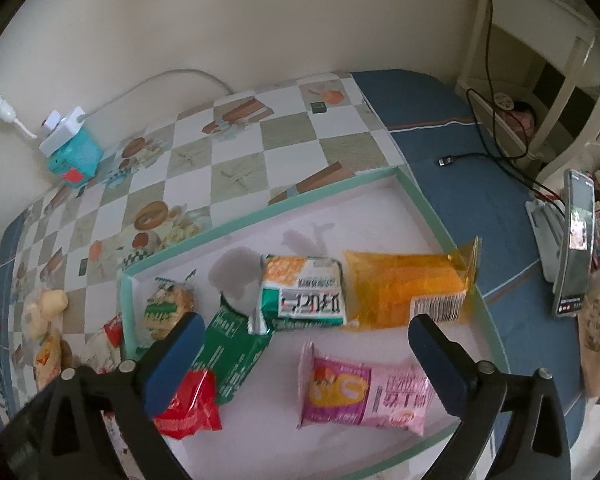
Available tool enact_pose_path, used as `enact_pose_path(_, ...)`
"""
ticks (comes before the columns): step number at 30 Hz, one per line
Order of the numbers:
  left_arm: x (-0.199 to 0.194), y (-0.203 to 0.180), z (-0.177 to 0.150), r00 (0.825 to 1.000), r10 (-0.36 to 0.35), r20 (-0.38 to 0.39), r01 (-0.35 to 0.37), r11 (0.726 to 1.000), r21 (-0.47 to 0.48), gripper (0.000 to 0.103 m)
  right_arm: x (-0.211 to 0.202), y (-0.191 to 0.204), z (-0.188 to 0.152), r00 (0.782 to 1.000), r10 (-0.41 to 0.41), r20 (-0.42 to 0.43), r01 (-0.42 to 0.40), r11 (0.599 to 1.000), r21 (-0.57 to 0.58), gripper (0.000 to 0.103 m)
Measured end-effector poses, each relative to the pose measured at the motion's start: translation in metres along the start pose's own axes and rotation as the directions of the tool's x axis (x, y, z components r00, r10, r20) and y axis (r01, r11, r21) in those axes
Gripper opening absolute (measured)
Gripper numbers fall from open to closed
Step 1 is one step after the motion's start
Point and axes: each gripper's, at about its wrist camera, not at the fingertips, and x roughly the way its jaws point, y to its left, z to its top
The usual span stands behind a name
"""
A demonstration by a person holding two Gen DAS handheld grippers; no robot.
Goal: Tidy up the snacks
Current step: 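Carry the red pack into the tray with the left tool while the right tool drops the green-white pack there, then withdraw both open tools from the tray toward the snack pile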
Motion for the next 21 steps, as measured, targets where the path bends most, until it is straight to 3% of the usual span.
enact_pose_path(8,-0.030,0.050,0.001,0.981,0.167,0.095,-0.161,0.984,-0.072,0.102,-0.019,0.010,-0.040,0.999,0.028,0.035,-0.030,0.998,0.058,0.103)
enact_pose_path(14,-0.050,0.088,-0.003,0.971,0.211,0.113,-0.195,0.971,-0.142,0.102,-0.027,0.015,-0.069,0.999,0.035,0.028,-0.037,0.995,0.088,0.103)
enact_pose_path(21,-0.070,0.131,-0.006,0.939,0.318,0.127,-0.286,0.932,-0.221,0.102,-0.036,0.025,-0.084,0.999,0.026,0.022,-0.028,0.997,0.077,0.103)
